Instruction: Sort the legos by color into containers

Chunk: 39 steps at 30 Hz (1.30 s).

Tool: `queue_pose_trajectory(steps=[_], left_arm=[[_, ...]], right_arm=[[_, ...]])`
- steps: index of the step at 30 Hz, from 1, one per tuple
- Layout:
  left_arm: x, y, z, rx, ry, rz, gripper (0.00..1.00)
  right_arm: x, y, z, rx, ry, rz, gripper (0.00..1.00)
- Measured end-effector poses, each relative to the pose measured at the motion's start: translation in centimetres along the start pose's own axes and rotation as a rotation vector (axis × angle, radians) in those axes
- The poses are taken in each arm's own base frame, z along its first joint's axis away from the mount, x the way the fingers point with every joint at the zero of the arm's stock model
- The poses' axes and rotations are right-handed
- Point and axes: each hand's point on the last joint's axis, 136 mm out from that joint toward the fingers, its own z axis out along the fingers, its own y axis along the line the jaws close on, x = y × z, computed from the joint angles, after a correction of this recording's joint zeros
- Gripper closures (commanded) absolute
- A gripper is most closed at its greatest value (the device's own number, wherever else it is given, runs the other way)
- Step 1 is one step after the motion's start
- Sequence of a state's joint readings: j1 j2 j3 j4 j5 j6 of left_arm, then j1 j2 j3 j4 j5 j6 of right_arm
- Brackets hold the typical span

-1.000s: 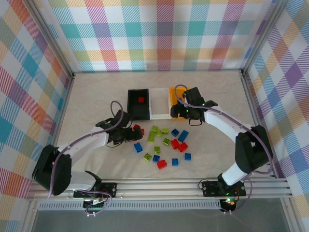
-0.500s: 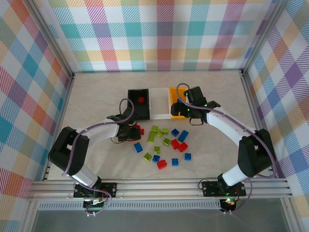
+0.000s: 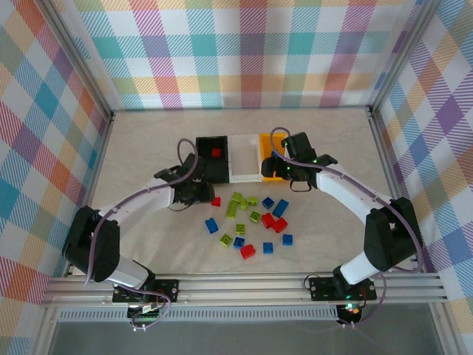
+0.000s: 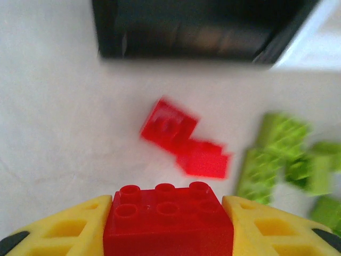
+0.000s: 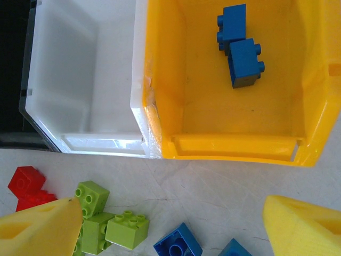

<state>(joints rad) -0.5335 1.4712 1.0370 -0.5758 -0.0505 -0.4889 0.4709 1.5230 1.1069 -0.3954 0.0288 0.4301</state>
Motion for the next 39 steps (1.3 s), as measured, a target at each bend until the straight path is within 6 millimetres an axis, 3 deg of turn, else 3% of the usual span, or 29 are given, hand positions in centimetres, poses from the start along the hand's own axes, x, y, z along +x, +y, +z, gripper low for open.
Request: queue_pose_trajectory(steps=[5, 9, 14, 17, 20, 25, 30, 35, 39], left_arm=[[-7.4, -2.8, -2.7, 0.046, -0.158, -0.029, 0.53], [-11.4, -2.4, -0.4, -0.028, -0.186, -0.058, 0.53], [-13.1, -1.4, 4.9, -0.129, -0.134, -0.054, 0.52], [-13.3, -0.8, 6.9, -0.182, -0.104, -0.039, 0.46], [-13.6, -0.8, 7.5, -0.201, -0.096, -0.024, 0.2], [-14.2, -1.3, 7.1, -0.188, -0.11, -0.024, 0.08], [-14.1, -2.4, 4.6, -0.123, -0.135, -0.037, 0.0], [-12.7, -4.3, -1.6, 0.027, -0.22, -0.059, 0.0], [-9.5, -5.6, -5.5, 0.152, -0.272, -0.059, 0.0]], right_arm=[[-0.1, 0.0, 0.0, -0.003, -0.007, 0.002, 0.12], [0.6, -0.4, 0.3, 0.007, 0.006, 0.003, 0.12], [1.0, -0.6, 0.2, 0.01, 0.011, 0.004, 0.12], [1.0, -0.5, -0.3, 0.005, 0.002, 0.003, 0.11], [0.8, -0.4, -0.8, -0.001, -0.01, 0.002, 0.11], [1.0, -0.5, -1.0, 0.0, -0.009, 0.002, 0.11], [1.6, -0.8, -1.1, 0.009, 0.011, 0.004, 0.13], [3.0, -1.4, -0.8, 0.024, 0.057, 0.013, 0.18], [5.5, -2.6, -0.3, 0.061, 0.126, 0.037, 0.23]])
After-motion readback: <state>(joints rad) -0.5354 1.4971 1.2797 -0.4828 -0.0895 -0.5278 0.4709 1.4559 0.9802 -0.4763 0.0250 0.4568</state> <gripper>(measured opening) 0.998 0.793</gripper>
